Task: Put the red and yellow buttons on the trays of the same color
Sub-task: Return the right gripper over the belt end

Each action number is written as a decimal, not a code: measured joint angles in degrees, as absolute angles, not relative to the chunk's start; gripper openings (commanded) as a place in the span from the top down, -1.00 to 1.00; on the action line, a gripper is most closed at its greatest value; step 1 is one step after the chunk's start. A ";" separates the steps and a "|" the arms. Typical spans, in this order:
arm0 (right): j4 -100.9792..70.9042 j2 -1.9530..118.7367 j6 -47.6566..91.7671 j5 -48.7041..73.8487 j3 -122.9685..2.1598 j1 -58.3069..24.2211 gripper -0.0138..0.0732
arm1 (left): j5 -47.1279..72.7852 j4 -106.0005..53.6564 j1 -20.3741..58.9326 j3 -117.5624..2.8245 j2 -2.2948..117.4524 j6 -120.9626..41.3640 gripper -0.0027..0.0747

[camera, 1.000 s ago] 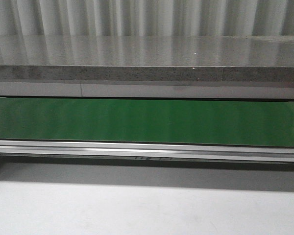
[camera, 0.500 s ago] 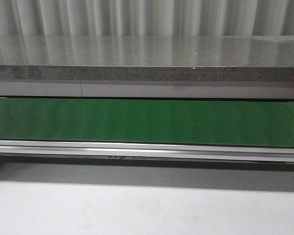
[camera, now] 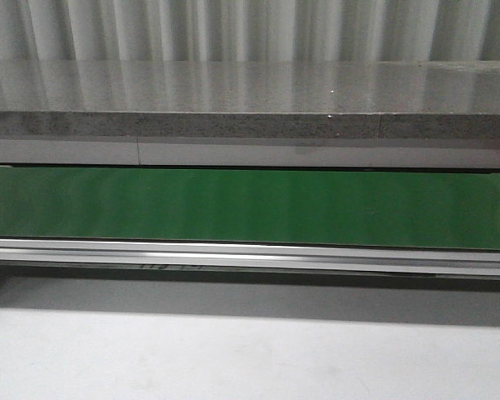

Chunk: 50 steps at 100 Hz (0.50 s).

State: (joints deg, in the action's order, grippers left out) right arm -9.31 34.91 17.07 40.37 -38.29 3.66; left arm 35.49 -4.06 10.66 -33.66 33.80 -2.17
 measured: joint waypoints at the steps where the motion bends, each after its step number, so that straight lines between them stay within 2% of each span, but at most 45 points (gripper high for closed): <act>1: -9.31 34.20 17.07 40.37 -38.15 3.66 0.84 | 35.49 -4.06 10.66 -33.66 33.80 -2.17 0.98; 29: -9.31 21.14 17.07 40.47 -31.33 3.66 0.84 | 35.49 -4.06 10.66 -33.66 33.80 -2.17 0.98; 50: -9.31 16.61 17.21 40.82 -28.99 3.66 0.84 | 35.08 -4.06 10.66 -33.66 33.80 -2.17 0.98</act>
State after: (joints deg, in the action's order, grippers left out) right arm -9.31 16.61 17.21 40.82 -28.99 3.66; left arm 35.08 -4.06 10.66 -33.66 33.80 -2.17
